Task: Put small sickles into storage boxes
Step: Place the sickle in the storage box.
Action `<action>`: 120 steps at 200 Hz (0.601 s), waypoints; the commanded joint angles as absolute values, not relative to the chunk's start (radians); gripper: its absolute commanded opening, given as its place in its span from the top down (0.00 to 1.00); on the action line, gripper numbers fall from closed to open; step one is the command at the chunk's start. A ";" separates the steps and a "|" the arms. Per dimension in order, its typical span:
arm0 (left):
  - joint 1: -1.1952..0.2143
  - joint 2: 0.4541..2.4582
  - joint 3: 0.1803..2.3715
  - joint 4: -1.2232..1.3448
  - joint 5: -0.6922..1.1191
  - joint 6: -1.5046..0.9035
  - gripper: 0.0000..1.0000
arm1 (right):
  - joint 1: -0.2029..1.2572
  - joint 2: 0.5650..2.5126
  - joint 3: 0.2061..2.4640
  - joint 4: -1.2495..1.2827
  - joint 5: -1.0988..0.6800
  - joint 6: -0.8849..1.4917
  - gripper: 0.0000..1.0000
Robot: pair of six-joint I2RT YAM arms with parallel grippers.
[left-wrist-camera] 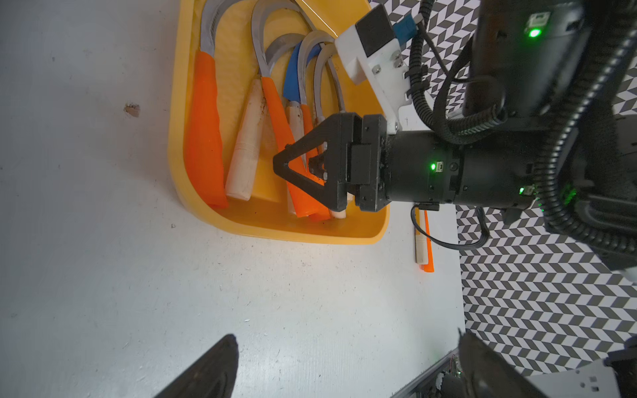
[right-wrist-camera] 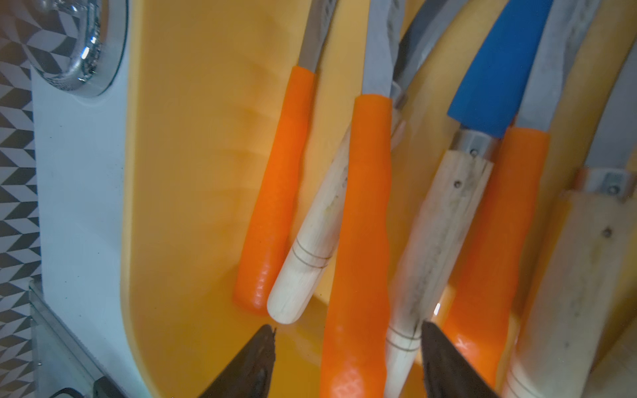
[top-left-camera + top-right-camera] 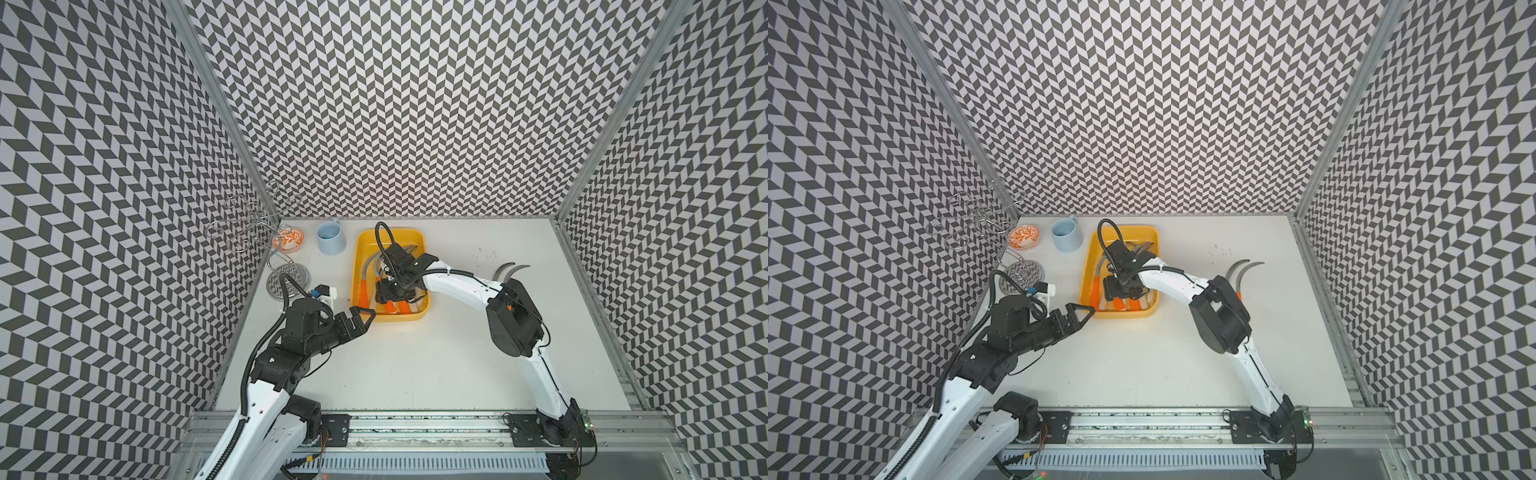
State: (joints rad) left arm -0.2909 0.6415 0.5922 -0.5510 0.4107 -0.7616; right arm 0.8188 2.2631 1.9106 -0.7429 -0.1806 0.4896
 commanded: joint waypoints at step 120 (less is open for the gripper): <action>-0.426 0.681 0.591 -0.384 0.432 -0.891 0.00 | 0.711 1.835 1.616 -0.778 -0.073 0.451 0.00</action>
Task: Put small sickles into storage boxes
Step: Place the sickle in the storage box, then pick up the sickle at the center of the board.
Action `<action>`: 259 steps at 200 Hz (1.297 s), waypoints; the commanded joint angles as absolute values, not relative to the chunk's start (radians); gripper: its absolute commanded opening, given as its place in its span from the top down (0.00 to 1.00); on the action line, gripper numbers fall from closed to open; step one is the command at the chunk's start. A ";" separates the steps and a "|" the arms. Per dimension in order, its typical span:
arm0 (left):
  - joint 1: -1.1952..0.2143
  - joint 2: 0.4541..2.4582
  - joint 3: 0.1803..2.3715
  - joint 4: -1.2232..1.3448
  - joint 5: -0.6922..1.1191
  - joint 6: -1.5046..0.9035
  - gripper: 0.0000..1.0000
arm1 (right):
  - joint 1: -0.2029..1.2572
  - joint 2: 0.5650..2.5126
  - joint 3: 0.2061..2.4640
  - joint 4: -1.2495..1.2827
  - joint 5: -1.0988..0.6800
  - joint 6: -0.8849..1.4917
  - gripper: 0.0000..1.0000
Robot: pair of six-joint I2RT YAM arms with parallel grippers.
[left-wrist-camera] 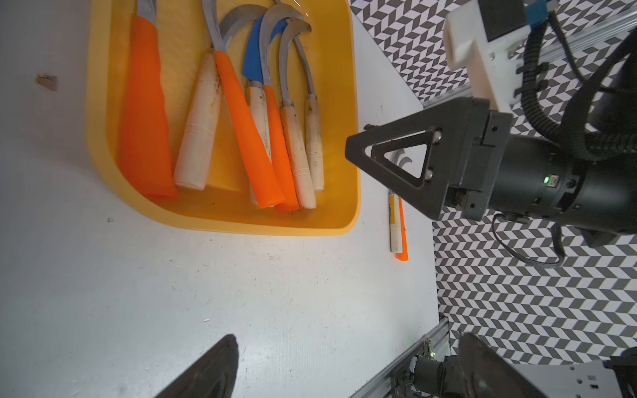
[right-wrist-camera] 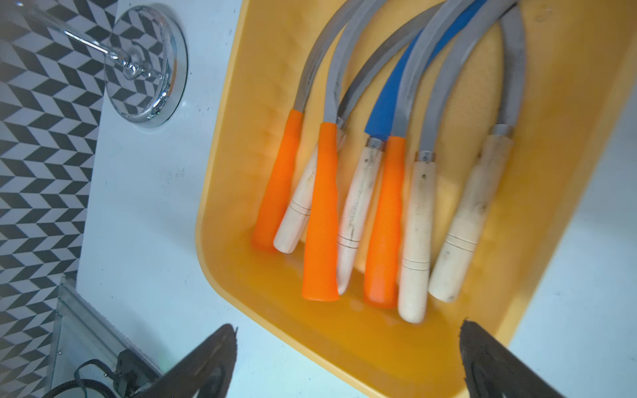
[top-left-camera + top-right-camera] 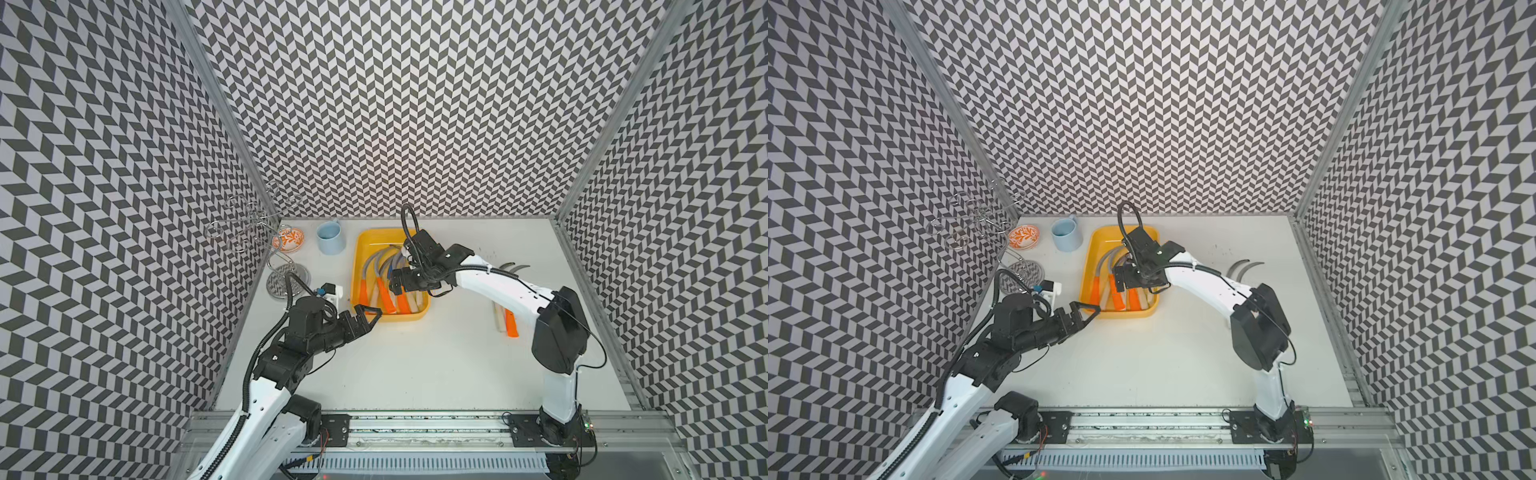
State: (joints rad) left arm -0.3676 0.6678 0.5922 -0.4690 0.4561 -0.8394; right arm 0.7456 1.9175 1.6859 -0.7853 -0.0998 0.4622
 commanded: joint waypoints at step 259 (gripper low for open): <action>-0.978 1.209 0.672 -0.008 0.219 -0.944 0.00 | 0.307 1.603 0.983 -0.662 0.055 0.344 0.09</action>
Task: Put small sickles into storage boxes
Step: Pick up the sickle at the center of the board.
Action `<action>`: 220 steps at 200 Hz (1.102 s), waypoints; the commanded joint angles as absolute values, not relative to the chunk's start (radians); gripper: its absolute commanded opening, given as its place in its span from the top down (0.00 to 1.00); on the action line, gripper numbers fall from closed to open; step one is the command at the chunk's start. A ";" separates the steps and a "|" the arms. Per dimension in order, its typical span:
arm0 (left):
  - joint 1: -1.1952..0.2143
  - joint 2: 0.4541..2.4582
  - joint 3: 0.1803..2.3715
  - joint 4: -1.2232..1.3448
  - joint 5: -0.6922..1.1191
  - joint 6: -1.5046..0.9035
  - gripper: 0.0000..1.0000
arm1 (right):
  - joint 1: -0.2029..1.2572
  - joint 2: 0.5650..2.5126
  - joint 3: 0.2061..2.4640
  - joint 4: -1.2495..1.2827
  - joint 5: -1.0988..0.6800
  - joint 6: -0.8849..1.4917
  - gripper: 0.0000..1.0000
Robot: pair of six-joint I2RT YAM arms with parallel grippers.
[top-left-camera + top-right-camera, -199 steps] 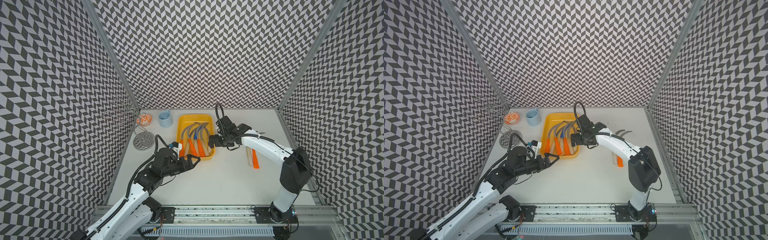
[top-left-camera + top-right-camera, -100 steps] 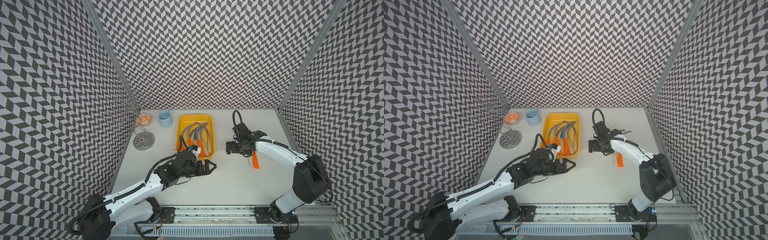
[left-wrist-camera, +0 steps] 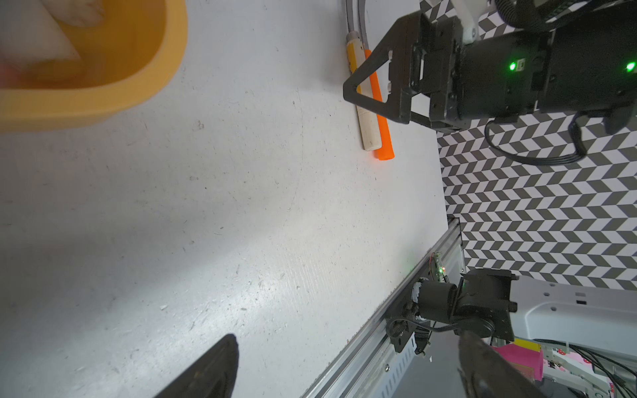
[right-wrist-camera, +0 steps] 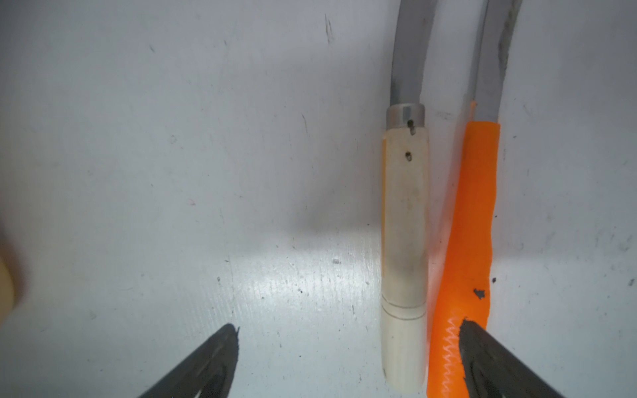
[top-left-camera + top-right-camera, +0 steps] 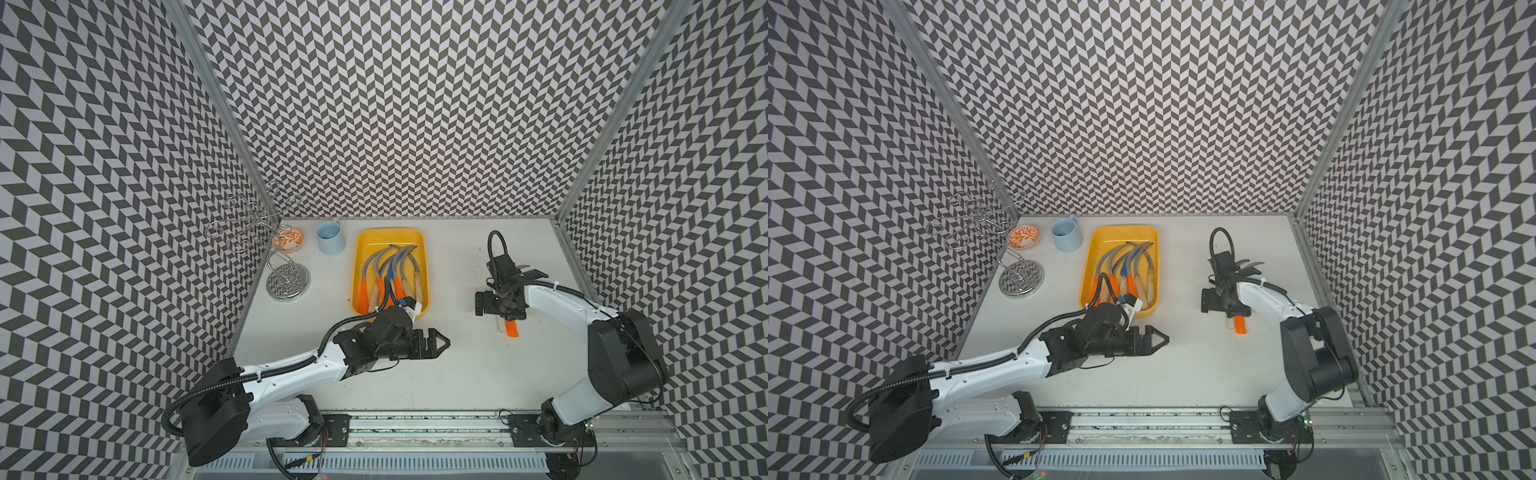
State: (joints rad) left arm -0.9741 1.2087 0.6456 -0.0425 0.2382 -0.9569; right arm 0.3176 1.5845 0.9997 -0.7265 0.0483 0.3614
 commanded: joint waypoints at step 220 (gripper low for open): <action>-0.974 1.084 0.650 -0.090 0.160 -0.945 0.00 | 0.289 1.644 0.906 -0.589 0.012 0.321 0.96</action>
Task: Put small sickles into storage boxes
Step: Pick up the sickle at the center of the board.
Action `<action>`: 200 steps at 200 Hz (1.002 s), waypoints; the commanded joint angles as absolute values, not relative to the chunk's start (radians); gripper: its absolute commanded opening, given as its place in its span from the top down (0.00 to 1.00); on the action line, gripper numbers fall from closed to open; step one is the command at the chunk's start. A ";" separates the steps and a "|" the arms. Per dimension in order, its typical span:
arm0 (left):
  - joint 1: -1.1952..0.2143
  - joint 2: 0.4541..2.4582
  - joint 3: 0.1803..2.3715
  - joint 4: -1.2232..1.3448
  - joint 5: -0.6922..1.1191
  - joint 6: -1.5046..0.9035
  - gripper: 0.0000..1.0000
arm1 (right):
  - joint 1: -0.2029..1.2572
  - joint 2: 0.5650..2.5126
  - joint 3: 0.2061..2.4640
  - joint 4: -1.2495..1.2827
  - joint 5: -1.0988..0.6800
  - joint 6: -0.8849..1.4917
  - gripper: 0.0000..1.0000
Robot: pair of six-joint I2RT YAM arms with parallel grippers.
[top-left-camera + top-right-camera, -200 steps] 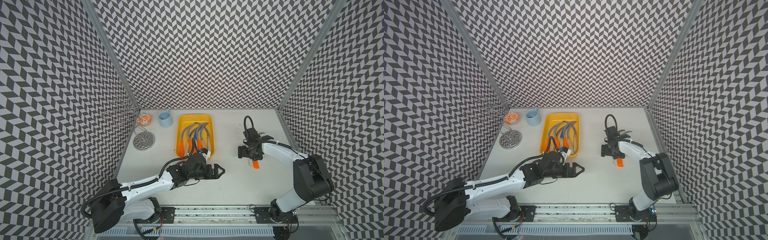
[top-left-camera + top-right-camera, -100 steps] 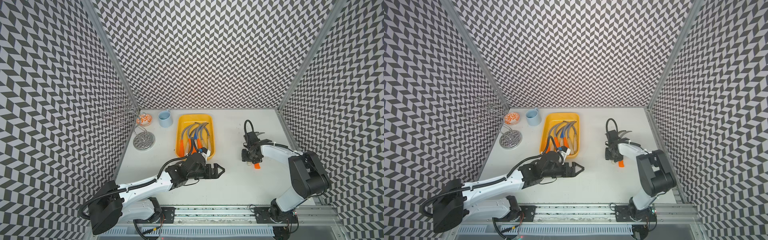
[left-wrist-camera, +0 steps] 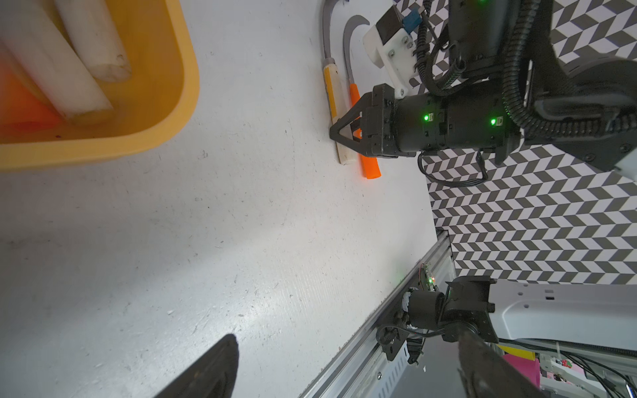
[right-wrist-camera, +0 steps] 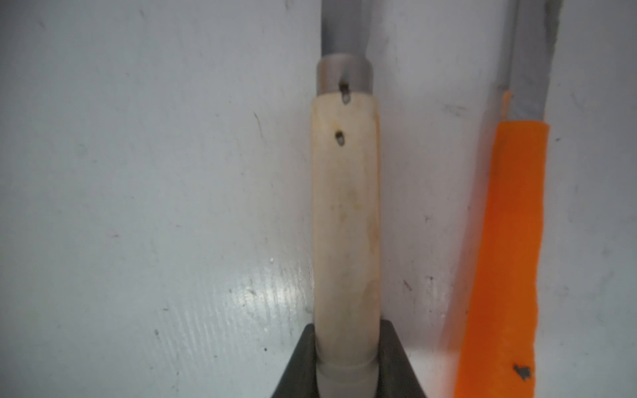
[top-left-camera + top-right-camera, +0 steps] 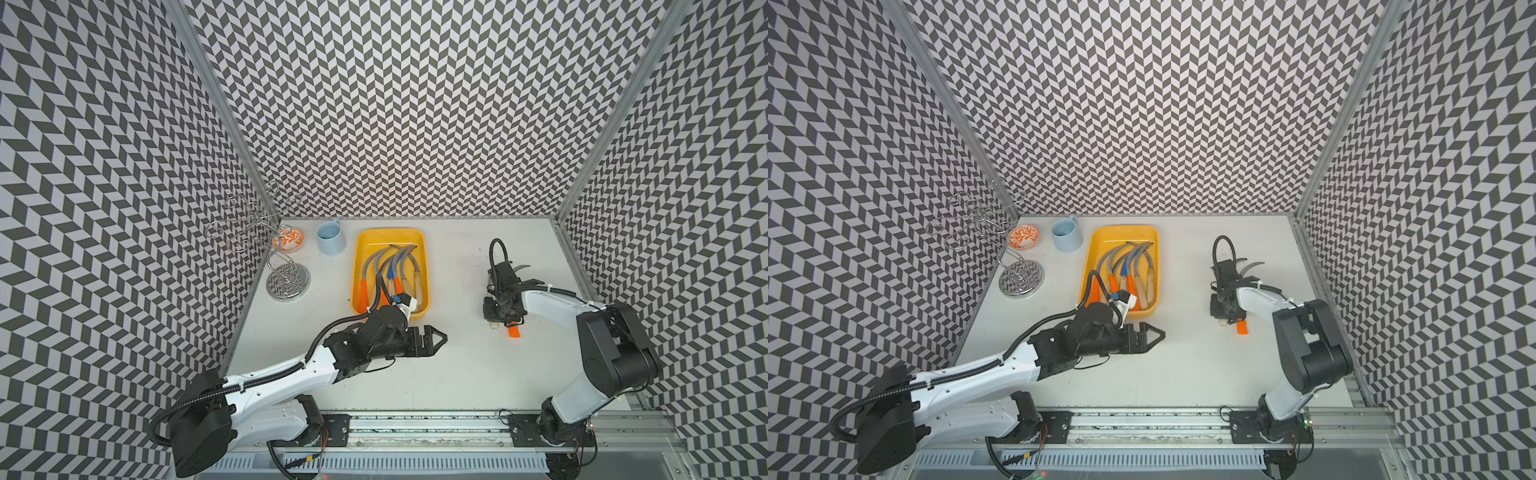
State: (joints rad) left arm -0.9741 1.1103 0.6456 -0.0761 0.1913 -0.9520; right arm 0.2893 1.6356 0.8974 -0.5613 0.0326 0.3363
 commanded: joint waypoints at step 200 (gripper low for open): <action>-0.720 0.955 0.794 -0.355 0.228 -0.791 0.00 | 0.451 1.612 1.231 -0.776 0.018 0.393 1.00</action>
